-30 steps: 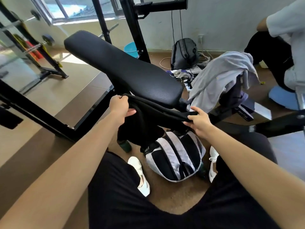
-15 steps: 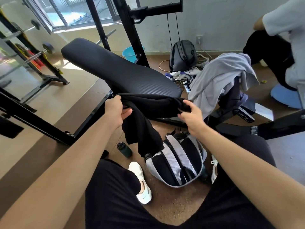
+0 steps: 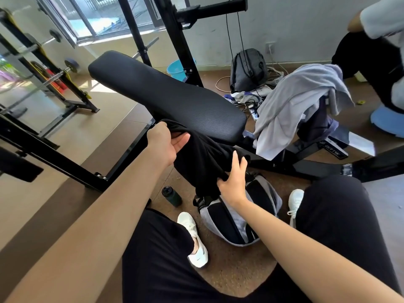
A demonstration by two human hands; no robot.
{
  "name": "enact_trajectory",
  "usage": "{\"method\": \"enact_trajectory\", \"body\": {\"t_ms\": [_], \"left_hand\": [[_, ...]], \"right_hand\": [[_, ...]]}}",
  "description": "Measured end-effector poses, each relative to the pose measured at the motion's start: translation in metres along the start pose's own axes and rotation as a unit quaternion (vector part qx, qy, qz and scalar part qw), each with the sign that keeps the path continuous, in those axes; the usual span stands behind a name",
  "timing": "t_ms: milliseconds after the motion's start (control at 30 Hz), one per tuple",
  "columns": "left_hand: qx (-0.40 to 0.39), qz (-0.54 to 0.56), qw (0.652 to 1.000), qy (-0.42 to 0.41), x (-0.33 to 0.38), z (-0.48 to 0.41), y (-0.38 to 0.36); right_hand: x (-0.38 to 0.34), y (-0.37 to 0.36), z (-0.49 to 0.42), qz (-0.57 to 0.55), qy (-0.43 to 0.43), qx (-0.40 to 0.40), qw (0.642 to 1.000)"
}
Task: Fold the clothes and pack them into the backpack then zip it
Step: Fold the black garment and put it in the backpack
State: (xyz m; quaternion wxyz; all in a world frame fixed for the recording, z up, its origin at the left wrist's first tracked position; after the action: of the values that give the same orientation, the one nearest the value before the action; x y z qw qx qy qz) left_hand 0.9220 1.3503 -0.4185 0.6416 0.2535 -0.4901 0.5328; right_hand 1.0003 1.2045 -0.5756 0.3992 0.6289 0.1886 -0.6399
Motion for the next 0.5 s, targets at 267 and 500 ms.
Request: {"method": "enact_trajectory", "body": {"t_ms": [267,500], "left_hand": [[0.018,0.065,0.997,-0.025,0.002,0.012,-0.014],[-0.023,0.167,0.986,0.011,-0.004,0.035,-0.038]], "right_hand": [[-0.010,0.019,0.015,-0.038,0.014,0.029,0.999],[-0.027,-0.020,0.016,-0.001,-0.061,0.044,0.997]]}}
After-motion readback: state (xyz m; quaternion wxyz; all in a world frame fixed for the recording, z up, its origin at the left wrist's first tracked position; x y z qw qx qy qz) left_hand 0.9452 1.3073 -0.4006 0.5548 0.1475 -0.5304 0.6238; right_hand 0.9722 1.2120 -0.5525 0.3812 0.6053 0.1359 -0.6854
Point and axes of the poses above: each hand's wrist, its own z-axis away from the middle knuckle, its own y-axis out of the back of the hand, x = y × z, the point moved 3 cm from there along -z, towards the middle knuckle, and after that the axes turned 8 degrees about -x, right-handed, at the moved point
